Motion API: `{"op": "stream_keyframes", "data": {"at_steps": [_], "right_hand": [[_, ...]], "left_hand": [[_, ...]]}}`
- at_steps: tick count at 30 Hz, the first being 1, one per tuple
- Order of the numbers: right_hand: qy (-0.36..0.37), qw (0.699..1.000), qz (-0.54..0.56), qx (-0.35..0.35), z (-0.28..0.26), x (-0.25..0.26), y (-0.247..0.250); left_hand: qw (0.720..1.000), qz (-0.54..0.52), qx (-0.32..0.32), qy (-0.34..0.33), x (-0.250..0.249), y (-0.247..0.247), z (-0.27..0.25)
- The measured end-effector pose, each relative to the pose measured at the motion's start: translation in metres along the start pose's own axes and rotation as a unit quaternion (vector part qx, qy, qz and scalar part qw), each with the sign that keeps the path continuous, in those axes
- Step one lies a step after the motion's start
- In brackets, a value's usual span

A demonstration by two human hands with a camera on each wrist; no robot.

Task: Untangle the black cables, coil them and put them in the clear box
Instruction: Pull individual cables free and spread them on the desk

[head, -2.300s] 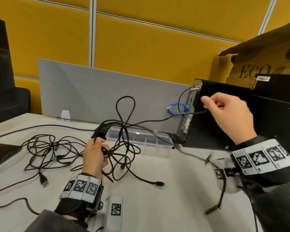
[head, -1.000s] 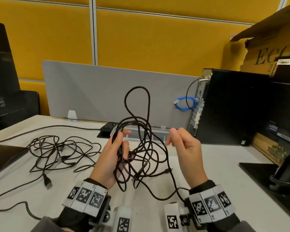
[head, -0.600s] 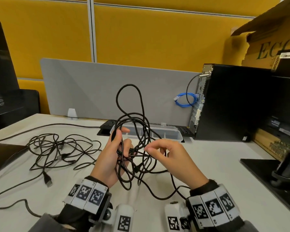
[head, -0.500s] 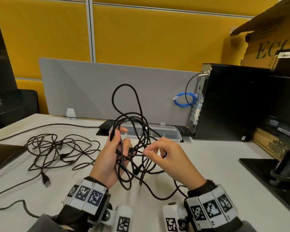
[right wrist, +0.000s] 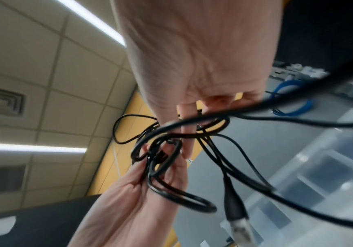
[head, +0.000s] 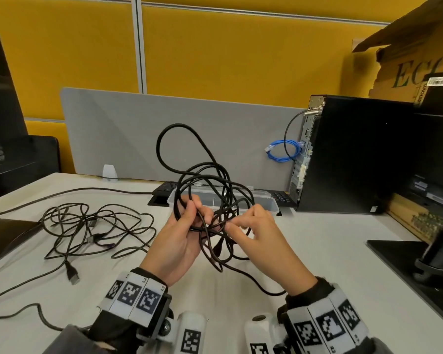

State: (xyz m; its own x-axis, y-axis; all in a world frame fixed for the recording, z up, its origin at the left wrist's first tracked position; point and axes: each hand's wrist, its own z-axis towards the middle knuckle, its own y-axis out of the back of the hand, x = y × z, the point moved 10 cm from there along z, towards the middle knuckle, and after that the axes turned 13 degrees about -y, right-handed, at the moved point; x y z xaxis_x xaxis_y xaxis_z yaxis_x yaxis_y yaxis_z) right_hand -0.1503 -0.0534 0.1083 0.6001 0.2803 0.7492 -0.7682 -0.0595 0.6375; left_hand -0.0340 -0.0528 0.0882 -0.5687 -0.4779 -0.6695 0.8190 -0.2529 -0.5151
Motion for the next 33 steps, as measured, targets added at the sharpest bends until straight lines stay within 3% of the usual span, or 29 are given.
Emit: {"op": "stream_keyframes", "data": {"at_steps": [5, 10, 14, 18, 21, 23, 25, 27, 29, 31, 33], "right_hand": [[-0.08, 0.979, 0.179, 0.053, 0.003, -0.012, 0.001], [-0.074, 0.98, 0.175, 0.052, 0.001, -0.011, 0.005], [-0.11, 0.978, 0.179, -0.006, 0.008, -0.026, 0.021], [-0.123, 0.967, 0.212, -0.072, 0.009, -0.038, 0.039], [-0.116, 0.953, 0.246, -0.132, 0.008, -0.044, 0.057], [-0.093, 0.948, 0.25, -0.172, 0.008, -0.043, 0.076], [-0.046, 0.966, 0.177, -0.183, 0.012, -0.031, 0.09], [-0.002, 0.986, -0.023, -0.164, 0.018, -0.015, 0.091], [0.031, 0.97, -0.203, -0.132, 0.022, -0.002, 0.079], [0.073, 0.963, -0.25, -0.071, 0.022, 0.01, 0.058], [0.095, 0.957, -0.274, -0.011, 0.02, 0.019, 0.035]], "left_hand": [[0.998, 0.029, 0.045, 0.025, 0.009, -0.004, -0.003], [0.989, 0.112, 0.076, 0.05, 0.013, -0.003, -0.006], [0.993, 0.085, 0.037, 0.069, 0.009, 0.009, -0.004], [0.995, 0.059, -0.043, 0.062, 0.007, 0.024, -0.001], [0.994, -0.002, -0.088, 0.069, 0.005, 0.028, -0.001], [0.991, 0.013, -0.095, 0.089, 0.007, 0.032, -0.002], [0.99, 0.024, -0.098, 0.103, 0.009, 0.039, -0.003], [0.987, 0.042, -0.12, 0.096, 0.005, 0.049, -0.002], [0.987, 0.075, -0.126, 0.059, -0.005, 0.053, 0.001], [0.989, 0.122, -0.08, 0.016, -0.015, 0.04, 0.004], [0.984, 0.179, 0.016, 0.002, -0.013, 0.014, 0.003]]}}
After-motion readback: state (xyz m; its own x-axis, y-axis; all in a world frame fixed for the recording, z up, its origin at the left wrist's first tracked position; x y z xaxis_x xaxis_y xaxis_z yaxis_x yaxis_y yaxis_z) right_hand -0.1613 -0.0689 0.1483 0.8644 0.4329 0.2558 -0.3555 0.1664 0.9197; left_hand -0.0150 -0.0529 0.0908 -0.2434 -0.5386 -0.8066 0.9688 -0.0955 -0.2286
